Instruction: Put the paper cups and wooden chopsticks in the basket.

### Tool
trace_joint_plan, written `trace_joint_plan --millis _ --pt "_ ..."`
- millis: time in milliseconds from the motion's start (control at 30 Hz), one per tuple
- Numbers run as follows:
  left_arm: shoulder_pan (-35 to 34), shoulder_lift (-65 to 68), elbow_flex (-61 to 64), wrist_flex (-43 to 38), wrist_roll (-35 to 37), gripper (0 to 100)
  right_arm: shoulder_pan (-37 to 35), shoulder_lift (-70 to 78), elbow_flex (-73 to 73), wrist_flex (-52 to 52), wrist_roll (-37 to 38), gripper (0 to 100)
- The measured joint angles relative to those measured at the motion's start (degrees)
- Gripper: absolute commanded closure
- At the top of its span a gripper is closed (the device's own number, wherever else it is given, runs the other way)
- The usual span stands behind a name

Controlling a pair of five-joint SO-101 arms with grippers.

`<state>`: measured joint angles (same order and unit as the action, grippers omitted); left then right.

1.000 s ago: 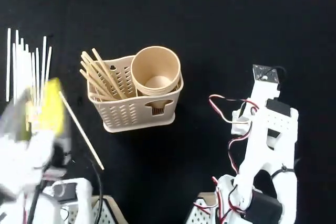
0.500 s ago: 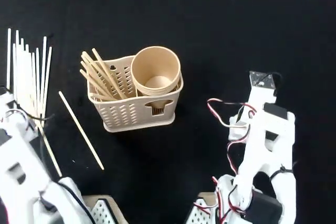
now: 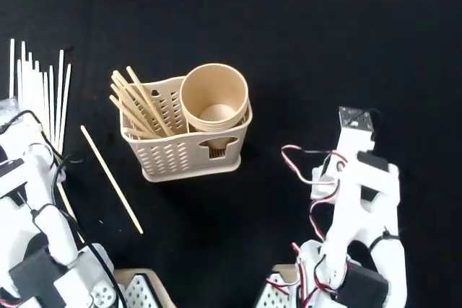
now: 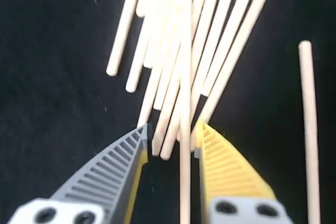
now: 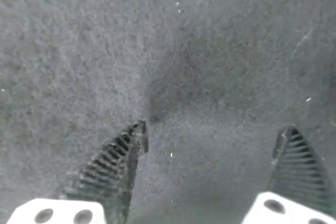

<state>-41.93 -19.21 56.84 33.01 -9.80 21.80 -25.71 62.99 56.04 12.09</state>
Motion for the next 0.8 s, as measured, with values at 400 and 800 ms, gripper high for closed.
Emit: trace_joint_plan --millis 400,800 --pt "-0.5 0.2 9.1 -20.2 2.5 85 0.0 0.0 2.9 -3.1 0.0 61.6" --pt "0.4 1.1 5.7 -11.1 2.6 88 0.0 0.0 3.9 -3.2 0.0 61.6"
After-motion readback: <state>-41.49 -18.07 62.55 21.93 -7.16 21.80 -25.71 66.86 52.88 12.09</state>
